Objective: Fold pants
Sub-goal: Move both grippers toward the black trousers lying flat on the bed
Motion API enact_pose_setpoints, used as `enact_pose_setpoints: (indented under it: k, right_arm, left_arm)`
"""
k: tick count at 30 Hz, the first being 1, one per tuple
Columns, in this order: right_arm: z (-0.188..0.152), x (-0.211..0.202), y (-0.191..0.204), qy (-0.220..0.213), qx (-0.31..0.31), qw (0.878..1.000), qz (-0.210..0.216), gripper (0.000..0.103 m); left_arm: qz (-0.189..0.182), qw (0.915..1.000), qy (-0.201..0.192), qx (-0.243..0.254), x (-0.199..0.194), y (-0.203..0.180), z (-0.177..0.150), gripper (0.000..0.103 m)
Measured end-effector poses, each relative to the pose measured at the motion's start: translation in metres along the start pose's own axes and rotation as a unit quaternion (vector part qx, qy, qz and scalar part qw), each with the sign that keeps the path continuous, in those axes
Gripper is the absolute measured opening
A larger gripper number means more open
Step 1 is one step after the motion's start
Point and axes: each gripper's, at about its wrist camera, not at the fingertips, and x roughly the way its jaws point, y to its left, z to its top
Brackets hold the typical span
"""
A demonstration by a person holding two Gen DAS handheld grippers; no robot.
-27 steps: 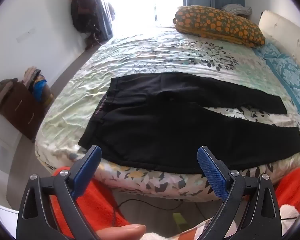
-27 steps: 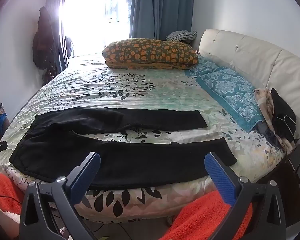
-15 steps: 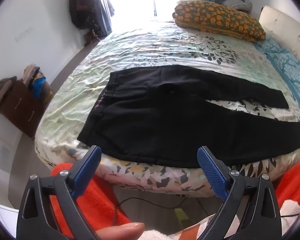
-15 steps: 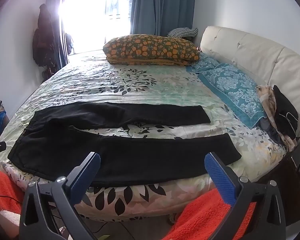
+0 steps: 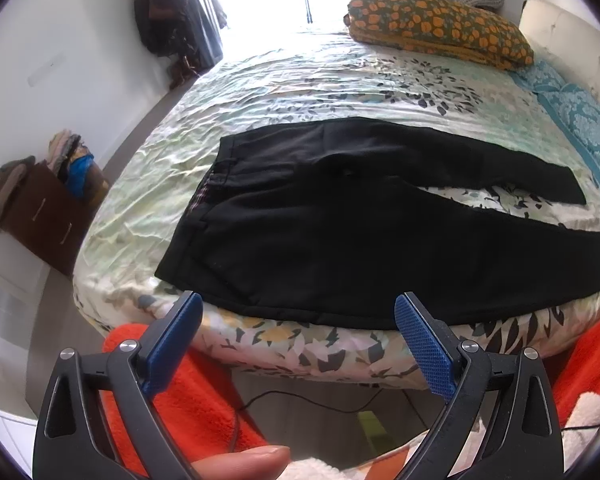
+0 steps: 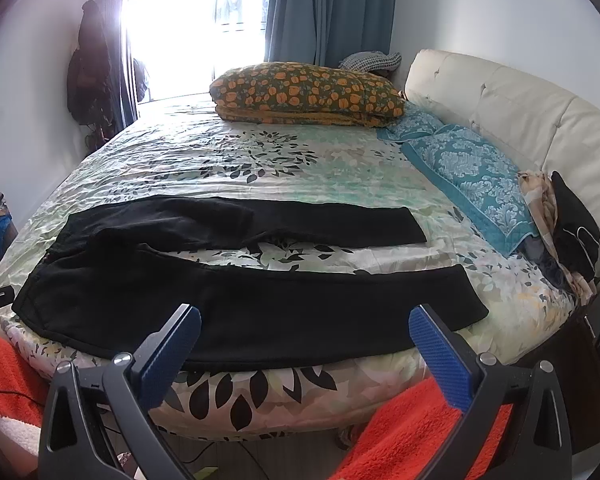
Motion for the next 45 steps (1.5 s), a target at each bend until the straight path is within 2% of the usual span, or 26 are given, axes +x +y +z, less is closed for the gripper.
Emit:
enact_pose_setpoints:
  k: [37, 45]
  right_arm:
    - [-0.003, 0.01, 0.0, 0.016, 0.005, 1.0, 0.001, 0.103]
    - [0.001, 0.009, -0.007, 0.002, 0.014, 1.0, -0.008, 0.103]
  left_arm:
    - [0.001, 0.9996, 0.02, 0.019, 0.012, -0.008, -0.004, 0.098]
    - [-0.03, 0.9991, 0.031, 0.0, 0.021, 0.006, -0.001, 0.098]
